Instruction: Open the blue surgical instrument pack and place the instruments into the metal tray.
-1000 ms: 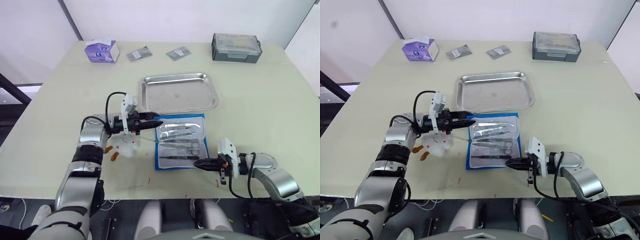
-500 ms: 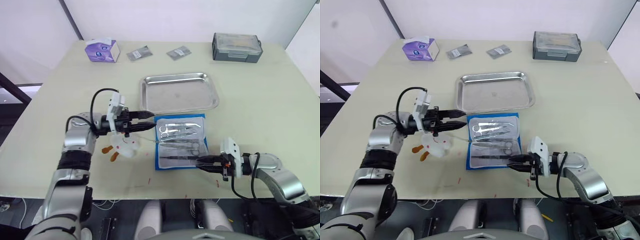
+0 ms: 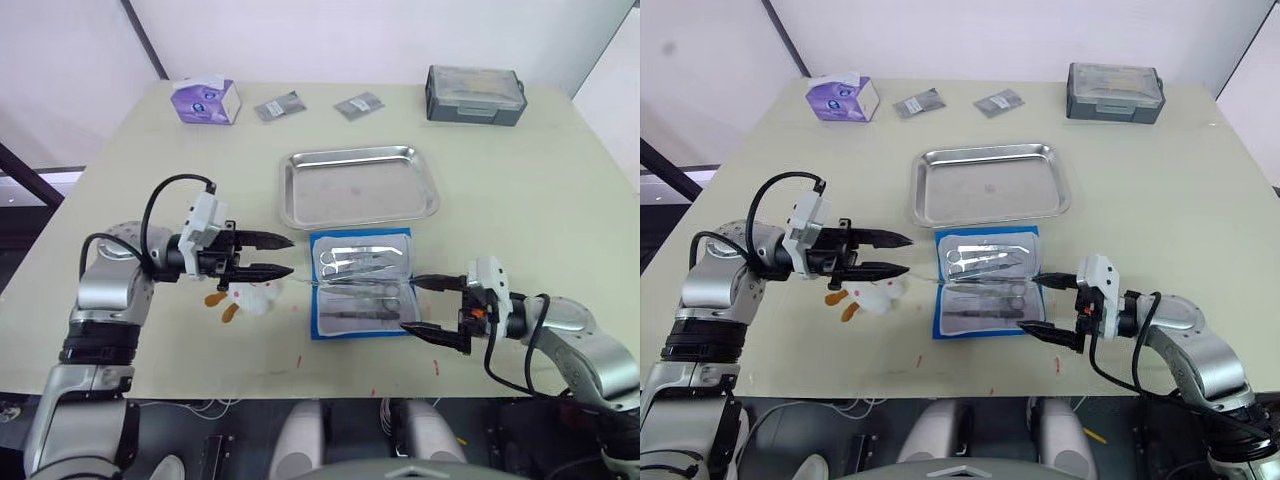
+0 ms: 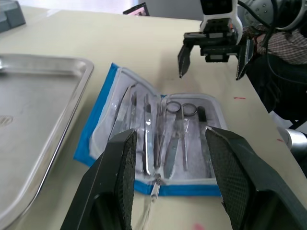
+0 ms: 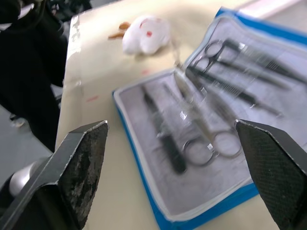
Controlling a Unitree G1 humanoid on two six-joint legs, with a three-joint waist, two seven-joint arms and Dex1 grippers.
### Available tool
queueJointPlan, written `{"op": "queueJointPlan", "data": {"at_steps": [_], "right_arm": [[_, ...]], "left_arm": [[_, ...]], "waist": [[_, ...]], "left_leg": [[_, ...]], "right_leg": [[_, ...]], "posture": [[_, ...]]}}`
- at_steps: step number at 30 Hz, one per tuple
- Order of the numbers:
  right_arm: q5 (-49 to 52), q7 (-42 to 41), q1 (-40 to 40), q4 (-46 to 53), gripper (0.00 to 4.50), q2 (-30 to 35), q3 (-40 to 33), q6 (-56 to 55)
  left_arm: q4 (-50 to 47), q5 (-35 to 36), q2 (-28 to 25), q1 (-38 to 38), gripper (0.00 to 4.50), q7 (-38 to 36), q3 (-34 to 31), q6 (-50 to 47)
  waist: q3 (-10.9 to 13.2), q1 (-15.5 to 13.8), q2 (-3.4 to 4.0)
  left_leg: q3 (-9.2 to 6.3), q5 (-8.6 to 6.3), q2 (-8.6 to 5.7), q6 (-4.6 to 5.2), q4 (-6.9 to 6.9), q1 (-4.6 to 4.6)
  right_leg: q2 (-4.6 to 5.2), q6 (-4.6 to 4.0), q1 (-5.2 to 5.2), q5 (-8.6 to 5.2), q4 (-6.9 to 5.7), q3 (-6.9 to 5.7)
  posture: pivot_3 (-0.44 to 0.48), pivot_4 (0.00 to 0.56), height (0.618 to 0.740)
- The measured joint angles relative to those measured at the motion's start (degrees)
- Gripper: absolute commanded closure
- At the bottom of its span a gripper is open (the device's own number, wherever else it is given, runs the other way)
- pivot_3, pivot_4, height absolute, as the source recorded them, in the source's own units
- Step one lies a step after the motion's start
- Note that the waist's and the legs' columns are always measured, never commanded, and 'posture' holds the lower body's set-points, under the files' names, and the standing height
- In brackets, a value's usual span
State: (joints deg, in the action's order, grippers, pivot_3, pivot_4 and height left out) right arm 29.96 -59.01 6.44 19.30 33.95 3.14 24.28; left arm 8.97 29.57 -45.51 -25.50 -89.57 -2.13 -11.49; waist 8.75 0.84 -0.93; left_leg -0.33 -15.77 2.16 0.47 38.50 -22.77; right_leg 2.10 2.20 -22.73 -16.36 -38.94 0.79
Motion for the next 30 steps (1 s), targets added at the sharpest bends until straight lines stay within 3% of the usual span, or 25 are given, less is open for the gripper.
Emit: {"op": "queueJointPlan", "data": {"at_steps": [2,17,30], "right_arm": [[-0.01,0.41,1.20,-0.07,0.00,-0.50,-0.48,-0.81],[-10.37,-1.78,11.22,-13.52,0.00,-3.31,5.48,-13.21],[-12.84,-0.83,11.39,-21.08,0.00,-8.61,7.21,-18.89]], "left_arm": [[-1.50,0.45,-0.16,0.78,0.01,0.00,0.02,-0.26],[-9.14,3.74,-2.88,3.67,0.01,0.28,-1.60,-3.85],[-10.59,4.27,-2.92,4.42,0.01,0.96,-1.87,-5.05]], "waist": [[0.01,0.02,0.01],[0.04,-0.06,0.05],[0.04,-0.09,0.06]], "left_leg": [[-0.02,0.00,0.01,0.00,-0.01,0.01],[0.05,0.00,0.01,0.00,-0.02,0.00],[0.08,0.00,0.01,0.00,-0.03,-0.01]], "right_leg": [[-0.03,-0.01,-0.01,0.00,-0.01,0.01],[-0.03,-0.01,-0.04,0.00,0.00,0.04],[-0.02,-0.01,-0.07,0.00,-0.01,0.06]], "posture": [[0.000,0.150,0.734],[0.000,0.150,0.734],[0.000,0.150,0.734]]}}
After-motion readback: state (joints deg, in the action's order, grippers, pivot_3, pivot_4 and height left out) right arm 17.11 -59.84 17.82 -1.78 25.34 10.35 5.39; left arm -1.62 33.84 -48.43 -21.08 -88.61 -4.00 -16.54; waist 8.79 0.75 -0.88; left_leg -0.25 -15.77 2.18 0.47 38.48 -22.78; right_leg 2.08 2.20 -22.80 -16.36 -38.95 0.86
